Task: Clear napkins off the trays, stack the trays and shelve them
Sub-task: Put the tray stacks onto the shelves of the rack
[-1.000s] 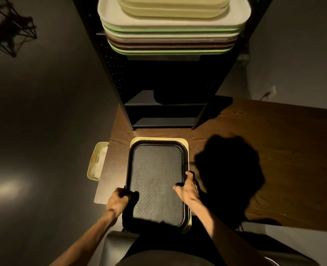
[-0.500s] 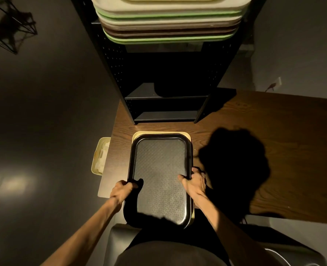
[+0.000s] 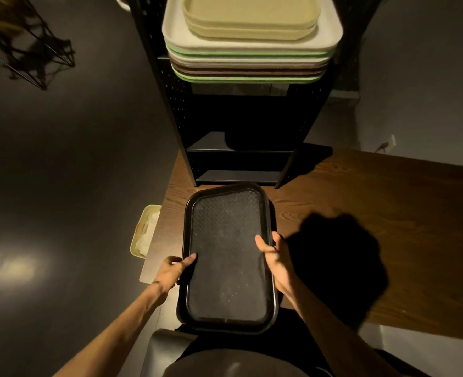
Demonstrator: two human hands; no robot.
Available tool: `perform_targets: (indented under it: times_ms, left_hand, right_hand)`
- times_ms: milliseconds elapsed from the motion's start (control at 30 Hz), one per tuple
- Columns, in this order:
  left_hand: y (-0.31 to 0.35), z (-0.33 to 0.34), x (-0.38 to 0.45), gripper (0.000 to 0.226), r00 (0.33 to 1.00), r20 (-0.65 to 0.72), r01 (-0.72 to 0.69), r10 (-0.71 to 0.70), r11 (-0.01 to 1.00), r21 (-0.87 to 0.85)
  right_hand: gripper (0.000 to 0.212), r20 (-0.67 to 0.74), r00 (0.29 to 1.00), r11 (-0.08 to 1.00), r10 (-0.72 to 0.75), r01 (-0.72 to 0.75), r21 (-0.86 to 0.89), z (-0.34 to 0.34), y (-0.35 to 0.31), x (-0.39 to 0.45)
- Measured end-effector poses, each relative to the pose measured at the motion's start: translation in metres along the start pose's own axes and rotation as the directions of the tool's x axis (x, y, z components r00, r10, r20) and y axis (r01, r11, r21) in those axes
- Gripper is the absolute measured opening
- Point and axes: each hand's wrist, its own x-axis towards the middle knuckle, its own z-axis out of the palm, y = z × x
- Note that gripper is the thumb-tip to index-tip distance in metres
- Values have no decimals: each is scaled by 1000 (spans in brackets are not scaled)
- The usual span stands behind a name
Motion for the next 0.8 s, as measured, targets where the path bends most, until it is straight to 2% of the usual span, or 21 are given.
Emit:
perform_targets:
  times_ms: [67,100,167,233,300,400,467,567,633,667,733,767,800]
  left_hand:
    - [7,-8,-9,68,990,139,15,7,987,-161]
    - [14,-10,-15,65,976,214,23,25,975,-221]
    - [28,-13,-26,57,950,302,19,76,954,-298]
    - [43,-12,-39,52,941,310,-23,134,941,-338]
    - [58,-11,-50,44,939,281,-81,199,921,-381]
    - [82,-9,-65,37,936,234,-136,263,883,-448]
    - [98,-8,-73,34,927,226,-169,299,871,-462]
    - [121,-10,-81,29,915,209,-211,345,851,-482]
    - [132,-14,-84,31,903,255,-180,346,844,-505]
    - [135,-15,-86,33,898,289,-147,331,847,-511]
    - [133,-17,-82,37,896,330,-97,298,856,-508]
    - [129,-18,-78,38,899,331,-86,287,857,-509]
    - [128,-17,-77,40,909,316,-77,273,854,-515]
  right_hand:
    - [38,70,997,998,-13,9,55,-15,-15,2]
    - [32,54,998,999,-23,21,44,-21,-25,2]
    - [39,19,999,997,-45,44,68,-30,-41,1]
    - [28,-1,996,992,-87,87,95,-34,-60,-8]
    - [37,-16,994,984,-110,111,142,-43,-75,-17]
    - [51,66,987,959,-145,123,255,-56,-95,-27]
    - [43,83,987,951,-141,112,290,-57,-107,-29]
    - [18,133,978,933,-164,110,342,-58,-125,-29]
    - [23,167,975,918,-149,74,389,-57,-140,-28]
    - [33,170,973,920,-153,78,384,-56,-145,-24]
    - [70,170,977,930,-132,62,363,-54,-150,-11]
    - [79,188,977,939,-100,31,343,-52,-152,-4]
    - [75,191,978,938,-87,16,346,-50,-153,2]
